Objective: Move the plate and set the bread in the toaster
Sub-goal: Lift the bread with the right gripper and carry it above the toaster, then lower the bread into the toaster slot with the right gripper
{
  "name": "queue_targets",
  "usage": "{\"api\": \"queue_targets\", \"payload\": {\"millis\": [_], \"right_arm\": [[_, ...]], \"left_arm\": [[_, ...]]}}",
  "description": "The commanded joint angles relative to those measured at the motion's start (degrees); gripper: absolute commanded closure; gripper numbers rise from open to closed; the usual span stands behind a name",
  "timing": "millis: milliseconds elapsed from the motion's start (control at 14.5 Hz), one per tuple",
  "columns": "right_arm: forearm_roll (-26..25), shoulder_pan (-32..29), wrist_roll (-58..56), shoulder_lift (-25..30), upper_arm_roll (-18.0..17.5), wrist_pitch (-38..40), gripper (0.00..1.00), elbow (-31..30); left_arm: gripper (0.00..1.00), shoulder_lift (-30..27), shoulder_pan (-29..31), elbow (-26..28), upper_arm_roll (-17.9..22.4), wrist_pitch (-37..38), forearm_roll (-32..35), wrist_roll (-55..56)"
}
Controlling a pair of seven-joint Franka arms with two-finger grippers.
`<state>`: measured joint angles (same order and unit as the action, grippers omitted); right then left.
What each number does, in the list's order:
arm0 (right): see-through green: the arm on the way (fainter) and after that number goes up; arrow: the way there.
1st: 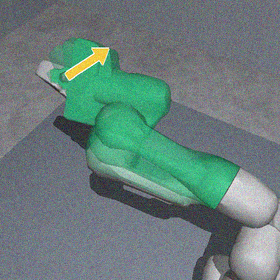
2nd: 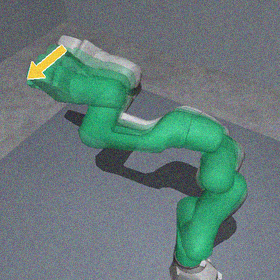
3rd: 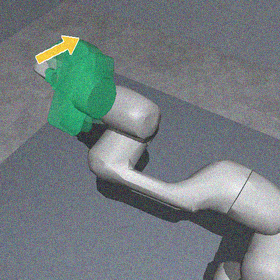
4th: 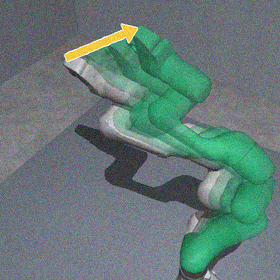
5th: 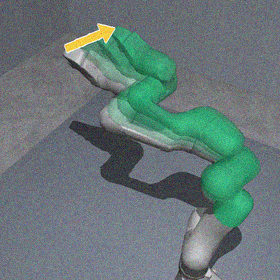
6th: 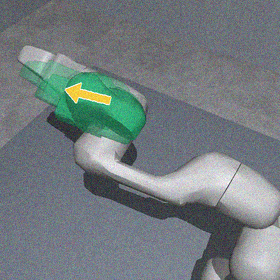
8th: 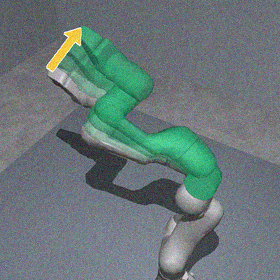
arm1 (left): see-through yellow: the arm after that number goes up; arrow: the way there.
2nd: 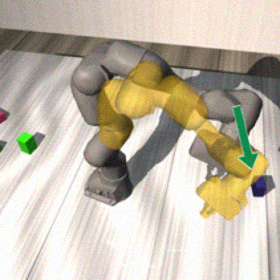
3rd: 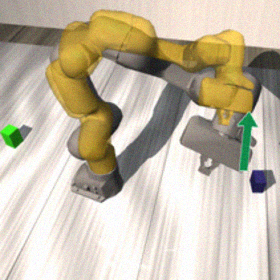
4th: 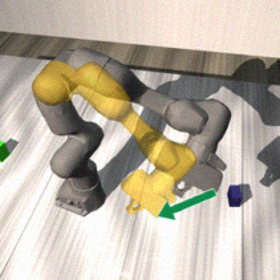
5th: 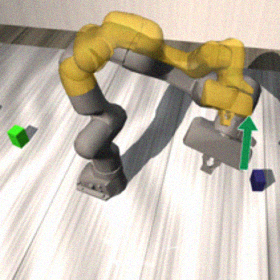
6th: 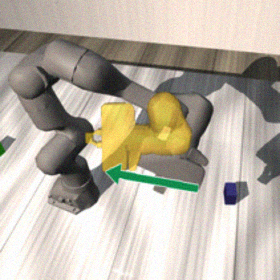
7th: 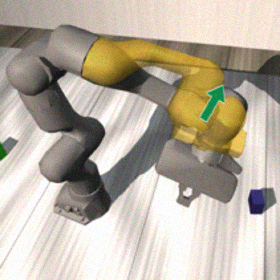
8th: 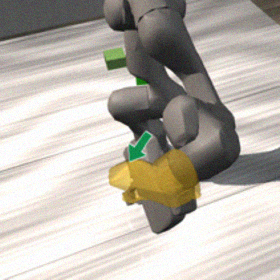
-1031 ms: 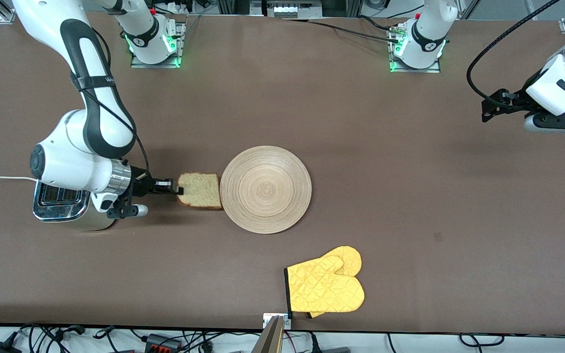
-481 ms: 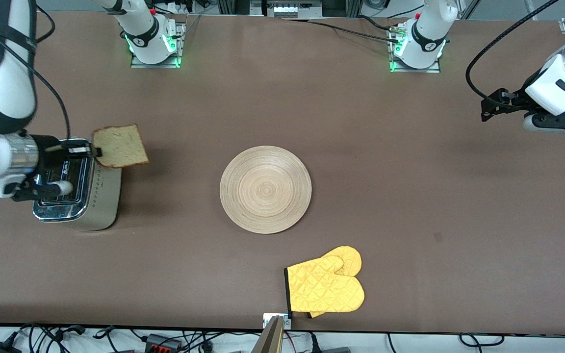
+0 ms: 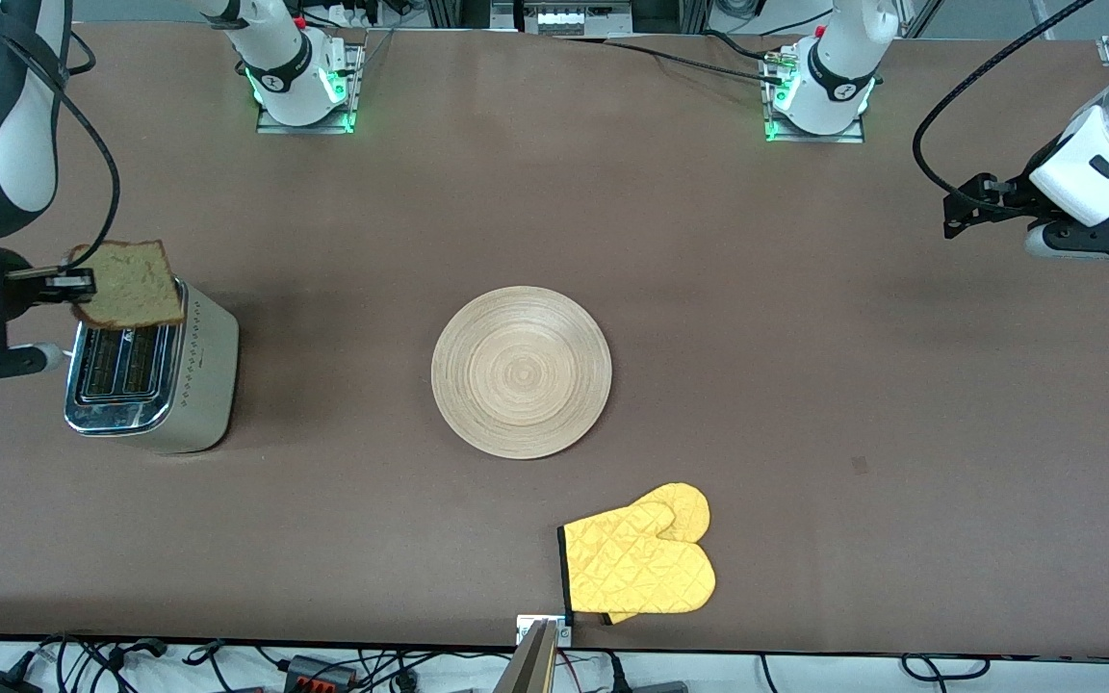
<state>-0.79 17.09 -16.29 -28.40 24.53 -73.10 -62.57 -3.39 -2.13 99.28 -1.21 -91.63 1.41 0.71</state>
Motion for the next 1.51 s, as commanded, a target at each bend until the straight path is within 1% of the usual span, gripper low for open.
{"api": "queue_targets", "payload": {"millis": [0, 69, 206, 344, 550, 756, 1238, 1444], "right_arm": [[-5.67, -2.76, -5.74, -2.79, -0.18, -2.29, 1.00, 2.81], [-8.75, -2.76, -6.90, -3.32, -0.70, -3.44, 1.00, 2.81], [-10.10, -2.41, -6.30, -5.42, -0.71, -4.06, 1.00, 2.81], [-10.10, -2.41, -4.46, -7.45, -0.62, -4.50, 1.00, 2.81], [-10.10, -0.84, -2.17, -7.54, -0.62, -4.76, 1.00, 2.81], [-10.02, -0.65, -0.24, -8.51, -0.71, -5.38, 1.00, 2.81], [-9.49, 0.05, 0.12, -8.42, -0.80, -6.70, 1.00, 2.90], [-9.49, -0.21, 0.21, -8.42, -2.02, -6.96, 1.00, 2.90]], "left_arm": [[0.00, 0.40, -0.24, -1.37, -0.11, 1.19, 0.44, 0.61], [0.00, 0.40, -0.24, -1.37, -0.11, 1.19, 0.44, 0.61], [0.00, 0.40, -0.24, -1.37, -0.11, 1.19, 0.44, 0.52], [0.00, 0.40, -0.24, -1.37, -0.11, 1.19, 0.44, 0.52], [0.00, 0.40, -0.24, -1.37, -0.11, 1.19, 0.44, 0.61], [0.00, 0.40, -0.24, -1.37, -0.11, 1.19, 0.44, 0.52], [0.00, 0.40, -0.24, -1.37, -0.11, 1.19, 0.44, 0.52], [0.00, 0.40, -0.24, -1.37, -0.11, 1.19, 0.44, 0.61]]}}
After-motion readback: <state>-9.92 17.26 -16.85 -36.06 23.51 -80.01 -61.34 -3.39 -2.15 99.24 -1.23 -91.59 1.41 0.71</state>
